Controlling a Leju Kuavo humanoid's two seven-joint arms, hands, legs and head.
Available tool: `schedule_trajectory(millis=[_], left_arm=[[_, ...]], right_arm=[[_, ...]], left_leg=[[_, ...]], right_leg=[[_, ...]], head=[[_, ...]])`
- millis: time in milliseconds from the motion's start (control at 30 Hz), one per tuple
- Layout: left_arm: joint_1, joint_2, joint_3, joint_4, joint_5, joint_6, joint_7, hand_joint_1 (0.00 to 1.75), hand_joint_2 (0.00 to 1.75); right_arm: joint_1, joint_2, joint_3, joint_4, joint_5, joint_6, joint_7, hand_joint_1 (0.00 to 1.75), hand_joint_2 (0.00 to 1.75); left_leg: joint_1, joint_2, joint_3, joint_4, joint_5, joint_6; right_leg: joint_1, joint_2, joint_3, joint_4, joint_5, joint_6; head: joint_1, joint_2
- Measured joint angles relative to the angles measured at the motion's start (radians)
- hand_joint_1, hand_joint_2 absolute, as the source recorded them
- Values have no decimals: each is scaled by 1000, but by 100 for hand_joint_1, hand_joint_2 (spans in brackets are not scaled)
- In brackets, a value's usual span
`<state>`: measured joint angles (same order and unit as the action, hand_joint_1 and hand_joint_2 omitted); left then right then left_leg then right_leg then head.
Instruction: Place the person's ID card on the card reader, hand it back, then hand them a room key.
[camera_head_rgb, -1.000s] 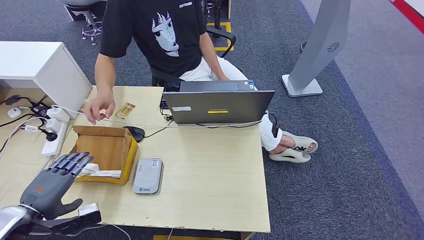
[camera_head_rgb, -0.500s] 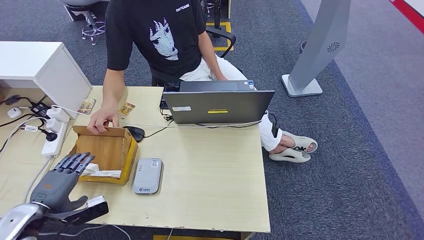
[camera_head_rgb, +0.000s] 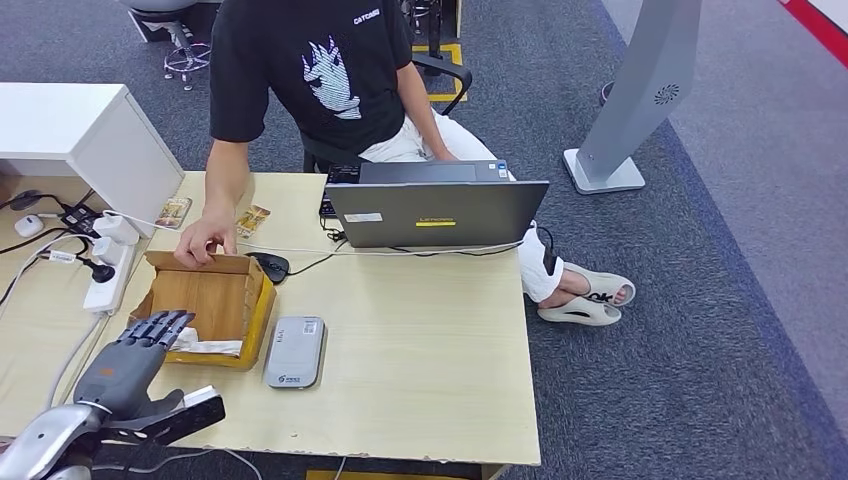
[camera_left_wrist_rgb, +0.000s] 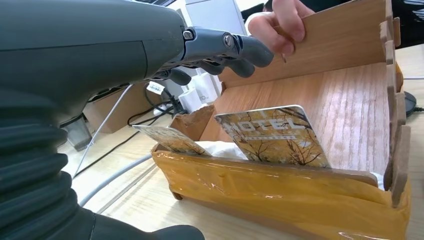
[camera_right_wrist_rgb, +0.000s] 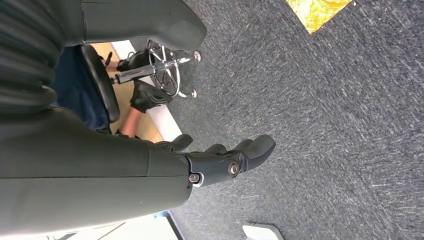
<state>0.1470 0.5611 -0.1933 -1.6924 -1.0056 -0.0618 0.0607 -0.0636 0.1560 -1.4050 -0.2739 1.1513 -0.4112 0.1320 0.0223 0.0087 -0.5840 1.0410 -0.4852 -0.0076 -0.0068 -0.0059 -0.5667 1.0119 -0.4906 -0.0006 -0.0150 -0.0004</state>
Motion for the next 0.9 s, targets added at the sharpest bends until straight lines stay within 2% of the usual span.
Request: schedule_trajectory(millis=[167, 300, 467, 900], left_arm=[[-6, -4, 0, 11, 0, 0, 0, 54, 175], [-10, -5, -1, 17, 0, 0, 0, 51, 175], [-13, -8, -1, 23, 0, 0, 0, 61, 175], [-24, -12, -2, 34, -1, -1, -6, 61, 175]], right_arm=[[0, 0, 0, 0, 1, 0, 0, 0, 175], [0, -1, 0, 0, 2, 0, 0, 0, 175], [0, -1, 1, 0, 3, 0, 0, 0, 175], [0, -2, 2, 0, 3, 3, 0, 0, 175]], left_leg=[[0, 0, 0, 0, 0, 0], [0, 0, 0, 0, 0, 0], [0, 0, 0, 0, 0, 0], [0, 0, 0, 0, 0, 0]], right_leg=[[0, 0, 0, 0, 0, 0], [0, 0, 0, 0, 0, 0], [0, 0, 0, 0, 0, 0], [0, 0, 0, 0, 0, 0]], head=[[0, 0], [0, 0], [0, 0], [0, 0]])
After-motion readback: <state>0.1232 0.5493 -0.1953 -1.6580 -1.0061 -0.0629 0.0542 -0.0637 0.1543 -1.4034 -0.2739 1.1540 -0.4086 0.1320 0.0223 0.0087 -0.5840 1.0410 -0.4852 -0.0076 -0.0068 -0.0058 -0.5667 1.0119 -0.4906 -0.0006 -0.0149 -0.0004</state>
